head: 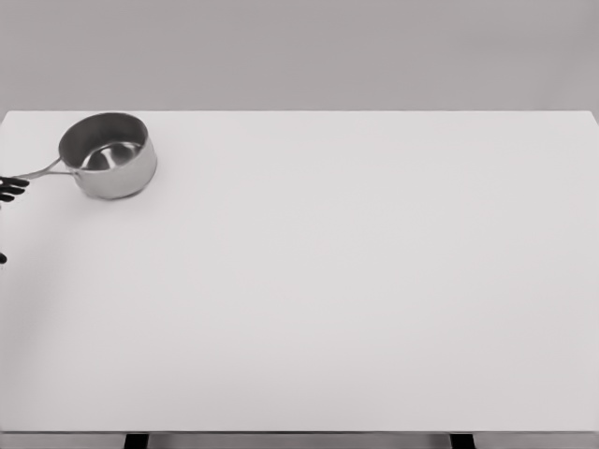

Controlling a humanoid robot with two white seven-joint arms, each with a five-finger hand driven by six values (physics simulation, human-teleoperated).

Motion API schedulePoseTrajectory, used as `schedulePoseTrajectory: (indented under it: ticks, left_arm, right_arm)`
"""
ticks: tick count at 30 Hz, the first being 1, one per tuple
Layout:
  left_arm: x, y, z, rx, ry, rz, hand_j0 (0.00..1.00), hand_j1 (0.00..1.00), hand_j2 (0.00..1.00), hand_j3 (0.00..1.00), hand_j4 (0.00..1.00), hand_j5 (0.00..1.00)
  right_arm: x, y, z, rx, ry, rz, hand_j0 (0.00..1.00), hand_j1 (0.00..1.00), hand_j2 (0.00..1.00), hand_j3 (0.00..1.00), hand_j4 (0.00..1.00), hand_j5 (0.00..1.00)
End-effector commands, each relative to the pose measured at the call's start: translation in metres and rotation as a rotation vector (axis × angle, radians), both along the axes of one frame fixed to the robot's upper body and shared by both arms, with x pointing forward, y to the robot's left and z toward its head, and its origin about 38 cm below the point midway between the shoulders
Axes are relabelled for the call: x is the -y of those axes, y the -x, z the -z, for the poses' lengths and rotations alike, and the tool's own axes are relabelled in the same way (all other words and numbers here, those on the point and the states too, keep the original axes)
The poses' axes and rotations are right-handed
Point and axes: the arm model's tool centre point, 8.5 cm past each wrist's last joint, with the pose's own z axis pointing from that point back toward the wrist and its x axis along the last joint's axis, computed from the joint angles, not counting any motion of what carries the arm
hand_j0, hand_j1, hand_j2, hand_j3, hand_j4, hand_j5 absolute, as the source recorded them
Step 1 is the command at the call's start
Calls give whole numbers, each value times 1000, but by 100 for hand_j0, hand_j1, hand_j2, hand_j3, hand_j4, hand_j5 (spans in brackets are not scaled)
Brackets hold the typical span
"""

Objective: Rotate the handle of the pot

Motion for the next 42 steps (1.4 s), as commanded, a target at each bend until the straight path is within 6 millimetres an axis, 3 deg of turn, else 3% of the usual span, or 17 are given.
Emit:
schedulePoseTrajectory:
  ticks: [1,15,23,38,42]
  left_arm:
    - [-2,-1,7,-4,-7,-10,100,100,100,100,100,100]
    - [-1,-24,11,50,-12,-45,100,100,100,100,100,100]
    - [-3,-33,4,78,-12,-59,100,100,100,100,100,100]
    - [9,-32,-2,94,-19,-9,100,100,100,100,100,100]
    - [11,-26,8,78,-17,11,100,100,100,100,100,100]
  right_arm:
    - [0,0,0,-1,-2,-1,100,100,100,100,100,100]
    - [0,0,0,0,0,0,100,100,100,100,100,100]
    - [0,0,0,0,0,0,100,100,100,100,100,100]
    - [0,0,0,2,0,0,100,100,100,100,100,100]
    - [0,0,0,2,0,0,100,100,100,100,100,100]
